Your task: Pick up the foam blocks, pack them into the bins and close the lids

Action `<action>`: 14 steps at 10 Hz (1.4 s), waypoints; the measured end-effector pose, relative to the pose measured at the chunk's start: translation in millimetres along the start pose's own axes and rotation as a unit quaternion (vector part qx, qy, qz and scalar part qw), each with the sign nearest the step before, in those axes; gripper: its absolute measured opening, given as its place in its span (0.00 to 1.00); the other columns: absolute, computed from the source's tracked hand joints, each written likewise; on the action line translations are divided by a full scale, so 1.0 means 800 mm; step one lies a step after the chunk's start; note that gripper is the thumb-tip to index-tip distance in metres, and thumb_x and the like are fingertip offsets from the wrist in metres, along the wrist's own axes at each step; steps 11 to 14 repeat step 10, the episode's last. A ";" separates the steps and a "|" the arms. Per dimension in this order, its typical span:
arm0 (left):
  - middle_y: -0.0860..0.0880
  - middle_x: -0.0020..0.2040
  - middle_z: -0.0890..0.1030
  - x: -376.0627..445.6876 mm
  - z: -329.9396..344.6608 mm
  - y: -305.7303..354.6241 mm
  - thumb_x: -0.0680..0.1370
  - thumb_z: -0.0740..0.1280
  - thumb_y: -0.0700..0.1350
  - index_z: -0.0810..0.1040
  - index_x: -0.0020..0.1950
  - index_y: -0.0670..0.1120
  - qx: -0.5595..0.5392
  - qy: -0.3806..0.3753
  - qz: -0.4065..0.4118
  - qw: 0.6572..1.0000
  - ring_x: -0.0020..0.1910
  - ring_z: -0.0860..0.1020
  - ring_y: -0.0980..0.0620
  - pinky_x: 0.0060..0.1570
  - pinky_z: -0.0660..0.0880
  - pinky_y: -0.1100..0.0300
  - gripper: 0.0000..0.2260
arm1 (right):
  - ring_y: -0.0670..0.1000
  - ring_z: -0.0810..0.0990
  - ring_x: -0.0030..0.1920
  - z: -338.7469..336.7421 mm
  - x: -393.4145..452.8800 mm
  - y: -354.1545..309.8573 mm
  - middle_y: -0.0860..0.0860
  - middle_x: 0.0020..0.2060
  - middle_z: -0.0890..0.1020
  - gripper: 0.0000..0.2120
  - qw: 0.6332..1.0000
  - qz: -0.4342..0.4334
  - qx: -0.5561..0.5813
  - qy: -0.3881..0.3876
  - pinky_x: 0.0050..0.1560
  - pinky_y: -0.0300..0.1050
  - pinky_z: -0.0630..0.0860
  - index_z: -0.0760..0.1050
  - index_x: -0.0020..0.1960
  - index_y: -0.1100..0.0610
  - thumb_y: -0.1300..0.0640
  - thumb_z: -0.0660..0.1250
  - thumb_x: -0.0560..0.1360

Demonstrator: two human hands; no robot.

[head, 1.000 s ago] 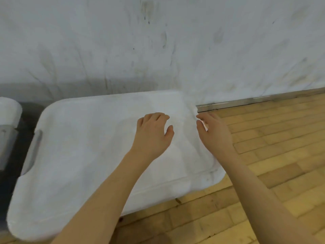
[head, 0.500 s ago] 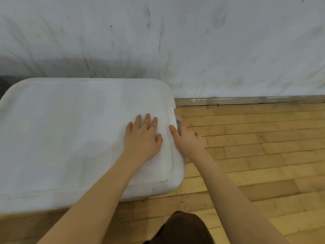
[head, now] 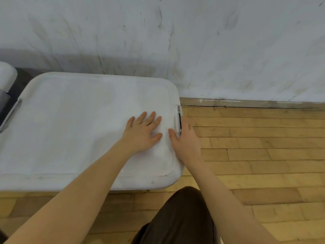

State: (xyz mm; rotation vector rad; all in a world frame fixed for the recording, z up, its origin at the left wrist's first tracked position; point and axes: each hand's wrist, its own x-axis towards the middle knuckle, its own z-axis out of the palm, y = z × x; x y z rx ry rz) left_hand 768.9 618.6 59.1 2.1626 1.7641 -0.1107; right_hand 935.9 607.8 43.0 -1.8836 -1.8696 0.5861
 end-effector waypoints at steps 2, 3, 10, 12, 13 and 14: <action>0.57 0.77 0.41 0.004 0.005 0.002 0.80 0.49 0.61 0.42 0.76 0.59 -0.003 -0.007 -0.009 1.000 0.75 0.40 0.54 0.72 0.39 0.47 0.27 | 0.56 0.76 0.57 0.002 0.008 -0.004 0.57 0.69 0.68 0.28 0.999 -0.007 -0.037 -0.031 0.53 0.58 0.75 0.51 0.76 0.58 0.51 0.55 0.80; 0.57 0.77 0.41 0.003 0.005 0.003 0.80 0.48 0.61 0.42 0.76 0.58 0.001 -0.003 -0.008 1.000 0.75 0.40 0.54 0.72 0.39 0.47 0.27 | 0.55 0.77 0.56 0.002 0.009 -0.007 0.55 0.74 0.61 0.29 0.997 -0.004 -0.062 -0.048 0.54 0.57 0.75 0.48 0.77 0.59 0.51 0.54 0.80; 0.48 0.64 0.75 -0.085 -0.109 -0.090 0.80 0.60 0.46 0.76 0.63 0.44 -0.190 0.167 -0.013 0.967 0.61 0.74 0.47 0.59 0.66 0.55 0.14 | 0.53 0.73 0.48 -0.047 -0.023 -0.117 0.53 0.49 0.76 0.17 0.994 0.081 -0.043 0.068 0.51 0.51 0.70 0.70 0.64 0.59 0.54 0.55 0.78; 0.48 0.64 0.75 -0.085 -0.109 -0.090 0.80 0.60 0.46 0.76 0.63 0.44 -0.190 0.167 -0.013 0.967 0.61 0.74 0.47 0.59 0.66 0.55 0.14 | 0.53 0.73 0.48 -0.047 -0.023 -0.117 0.53 0.49 0.76 0.17 0.994 0.081 -0.043 0.068 0.51 0.51 0.70 0.70 0.64 0.59 0.54 0.55 0.78; 0.48 0.64 0.75 -0.085 -0.109 -0.090 0.80 0.60 0.46 0.76 0.63 0.44 -0.190 0.167 -0.013 0.967 0.61 0.74 0.47 0.59 0.66 0.55 0.14 | 0.53 0.73 0.48 -0.047 -0.023 -0.117 0.53 0.49 0.76 0.17 0.994 0.081 -0.043 0.068 0.51 0.51 0.70 0.70 0.64 0.59 0.54 0.55 0.78; 0.48 0.64 0.75 -0.085 -0.109 -0.090 0.80 0.60 0.46 0.76 0.63 0.44 -0.190 0.167 -0.013 0.967 0.61 0.74 0.47 0.59 0.66 0.55 0.14 | 0.53 0.73 0.48 -0.047 -0.023 -0.117 0.53 0.49 0.76 0.17 0.994 0.081 -0.043 0.068 0.51 0.51 0.70 0.70 0.64 0.59 0.54 0.55 0.78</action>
